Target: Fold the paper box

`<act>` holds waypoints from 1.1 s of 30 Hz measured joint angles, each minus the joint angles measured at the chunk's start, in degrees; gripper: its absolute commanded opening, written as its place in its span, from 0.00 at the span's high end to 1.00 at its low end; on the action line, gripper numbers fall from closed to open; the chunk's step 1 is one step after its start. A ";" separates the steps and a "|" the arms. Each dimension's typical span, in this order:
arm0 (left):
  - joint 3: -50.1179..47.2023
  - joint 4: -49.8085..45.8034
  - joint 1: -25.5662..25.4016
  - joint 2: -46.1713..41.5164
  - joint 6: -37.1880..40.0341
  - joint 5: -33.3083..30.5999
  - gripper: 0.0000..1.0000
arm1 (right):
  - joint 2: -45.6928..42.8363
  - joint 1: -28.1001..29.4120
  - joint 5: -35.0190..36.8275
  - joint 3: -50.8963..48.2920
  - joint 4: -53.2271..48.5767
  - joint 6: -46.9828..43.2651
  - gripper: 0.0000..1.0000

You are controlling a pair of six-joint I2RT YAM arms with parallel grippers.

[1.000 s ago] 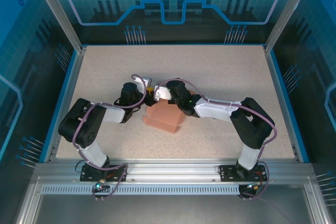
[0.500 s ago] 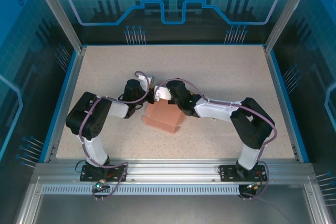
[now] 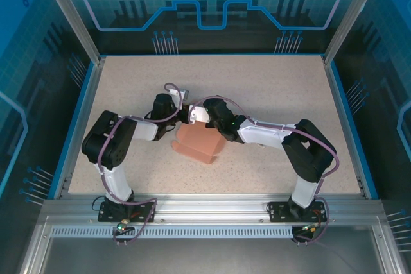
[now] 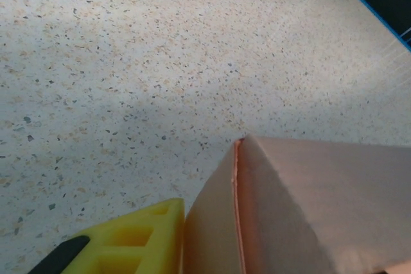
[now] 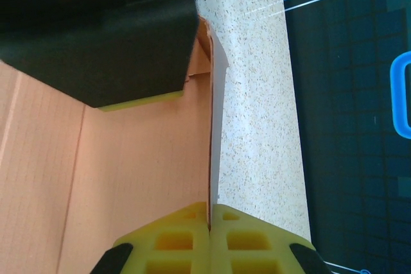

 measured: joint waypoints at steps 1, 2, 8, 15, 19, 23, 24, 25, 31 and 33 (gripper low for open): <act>0.35 -0.68 -0.04 0.00 -0.04 -0.31 0.78 | 0.00 -0.04 0.02 0.09 -0.17 0.28 1.00; 0.52 -1.07 -0.13 0.00 -0.17 -0.55 0.79 | 0.00 -0.11 0.00 0.17 -0.33 0.59 1.00; 1.38 -2.71 -1.31 0.00 -2.21 -4.39 0.83 | -0.04 -0.13 -0.13 0.55 -1.01 2.34 1.00; 2.99 -5.60 -3.91 -0.11 -2.95 -11.26 0.87 | -0.33 -0.44 -0.63 0.92 -1.84 4.83 1.00; 4.17 -7.80 -5.07 -0.15 -2.93 -14.03 0.86 | -0.55 -0.52 -0.59 0.92 -2.23 6.16 1.00; 4.22 -8.09 -5.18 -0.31 -3.10 -14.36 0.79 | -0.57 -0.72 -0.66 1.25 -2.75 7.34 1.00; 4.22 -8.11 -5.18 -0.39 -3.21 -14.38 0.77 | -0.59 -0.74 -0.74 1.25 -2.99 7.78 1.00; 4.22 -8.17 -5.11 -0.46 -3.37 -14.38 0.74 | -0.63 -0.74 -0.90 1.25 -3.37 8.24 1.00; 3.56 -8.52 -4.31 -1.03 -4.02 -13.55 0.61 | -0.83 -0.79 -1.31 1.88 -4.92 10.36 1.00; 2.91 -8.52 -4.04 -1.46 -4.07 -13.27 0.57 | -0.87 -0.85 -1.53 2.03 -5.35 10.82 1.00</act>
